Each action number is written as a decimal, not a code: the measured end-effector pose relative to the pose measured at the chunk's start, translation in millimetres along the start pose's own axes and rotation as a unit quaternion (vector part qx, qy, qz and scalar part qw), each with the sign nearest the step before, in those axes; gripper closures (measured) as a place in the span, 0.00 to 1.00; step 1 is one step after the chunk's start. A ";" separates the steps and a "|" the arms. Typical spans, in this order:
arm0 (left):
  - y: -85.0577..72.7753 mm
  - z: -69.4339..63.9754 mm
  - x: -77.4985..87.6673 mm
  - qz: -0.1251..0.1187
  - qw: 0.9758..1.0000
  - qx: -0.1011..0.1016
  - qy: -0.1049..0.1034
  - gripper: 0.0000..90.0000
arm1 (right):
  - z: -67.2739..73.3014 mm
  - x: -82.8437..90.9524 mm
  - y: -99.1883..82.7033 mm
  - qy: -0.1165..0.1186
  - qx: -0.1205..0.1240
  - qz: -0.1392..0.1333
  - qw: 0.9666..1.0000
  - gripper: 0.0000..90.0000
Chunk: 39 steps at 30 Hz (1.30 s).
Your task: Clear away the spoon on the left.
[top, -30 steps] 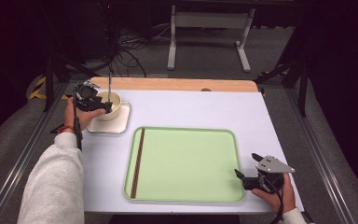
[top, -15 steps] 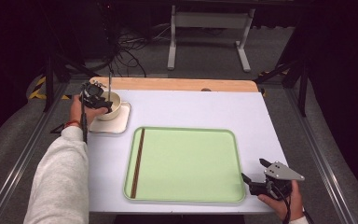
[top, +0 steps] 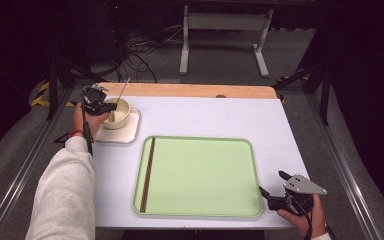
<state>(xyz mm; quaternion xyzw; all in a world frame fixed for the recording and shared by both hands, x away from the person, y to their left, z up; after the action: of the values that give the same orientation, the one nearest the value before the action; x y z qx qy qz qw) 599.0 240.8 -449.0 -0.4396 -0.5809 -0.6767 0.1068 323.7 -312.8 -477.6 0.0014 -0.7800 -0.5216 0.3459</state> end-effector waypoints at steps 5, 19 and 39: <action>2.1 -0.4 8.1 -0.020 1.000 0.004 -0.008 1.00 | -2.0 1.6 -1.1 -0.003 -0.003 -0.002 1.000 0.17; 14.3 -13.3 42.9 -0.081 0.996 -0.003 -0.026 1.00 | 0.4 3.7 2.7 -0.002 0.002 -0.011 1.000 0.16; 16.3 -79.4 93.9 -0.153 0.980 -0.068 -0.106 1.00 | -0.1 1.0 6.6 -0.005 0.002 -0.016 1.000 0.16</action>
<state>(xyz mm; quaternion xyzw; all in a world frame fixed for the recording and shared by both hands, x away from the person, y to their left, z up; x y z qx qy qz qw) 516.7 200.4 -365.3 -0.4211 -0.6019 -0.6725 -0.0902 325.4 -310.2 -471.7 0.0116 -0.7825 -0.5258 0.3335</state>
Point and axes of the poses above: each handheld gripper's, and its own axes: x roughly backward along the jaws, y roughly out of its top, z roughly to its left, the point moved 6 cm from there along -x, roughly forward along the jaws, and after that the axes turned 3 degrees about x, right-handed, at the moved point
